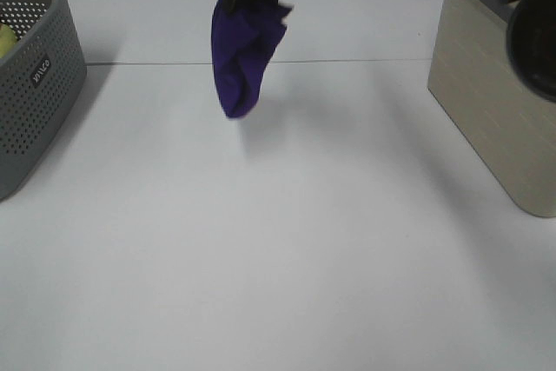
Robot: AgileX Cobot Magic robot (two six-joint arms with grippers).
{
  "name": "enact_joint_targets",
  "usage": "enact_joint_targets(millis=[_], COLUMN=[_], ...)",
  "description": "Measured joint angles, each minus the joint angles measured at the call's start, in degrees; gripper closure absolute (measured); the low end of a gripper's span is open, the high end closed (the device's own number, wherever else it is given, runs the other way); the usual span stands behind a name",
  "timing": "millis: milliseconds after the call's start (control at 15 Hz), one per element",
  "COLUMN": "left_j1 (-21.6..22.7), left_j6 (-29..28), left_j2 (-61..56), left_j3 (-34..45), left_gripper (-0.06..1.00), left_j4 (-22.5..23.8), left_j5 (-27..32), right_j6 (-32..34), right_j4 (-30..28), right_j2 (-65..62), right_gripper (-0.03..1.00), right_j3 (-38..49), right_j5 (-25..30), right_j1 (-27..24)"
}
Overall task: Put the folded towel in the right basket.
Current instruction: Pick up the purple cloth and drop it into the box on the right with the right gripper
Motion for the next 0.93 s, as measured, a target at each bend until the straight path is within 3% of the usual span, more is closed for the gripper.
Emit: enact_joint_targets(millis=[133,267,400,533,600,733,933], left_j1=[0.0,0.0,0.0,0.0,0.0,0.0,0.0], left_j6=[0.0,0.0,0.0,0.0,0.0,0.0,0.0], left_j2=[0.0,0.0,0.0,0.0,0.0,0.0,0.0], left_j3=[0.0,0.0,0.0,0.0,0.0,0.0,0.0], left_gripper=[-0.05,-0.05,-0.05,-0.05,-0.05,-0.05,-0.05], left_j4=[0.0,0.0,0.0,0.0,0.0,0.0,0.0], left_j5=[0.0,0.0,0.0,0.0,0.0,0.0,0.0], right_j6=[0.5,0.5,0.9,1.5,1.5,1.5,1.5], right_j4=[-5.1,-10.7,-13.8,-15.3,-15.3,-14.4,-14.7], right_j2=[-5.4,-11.9,-16.6,-18.9,-19.0,-18.6,-15.6], right_gripper=[0.97,0.97,0.97,0.97,0.97,0.97,0.94], right_j3=[-1.1,-1.3,-1.3,-1.3,-1.3,-1.3,-1.3], right_j5=[0.5,0.5,0.6,0.9,0.9,0.9,1.3], right_j1=[-1.0,-6.0,-14.8,-26.7,-29.8,-34.1,-35.5])
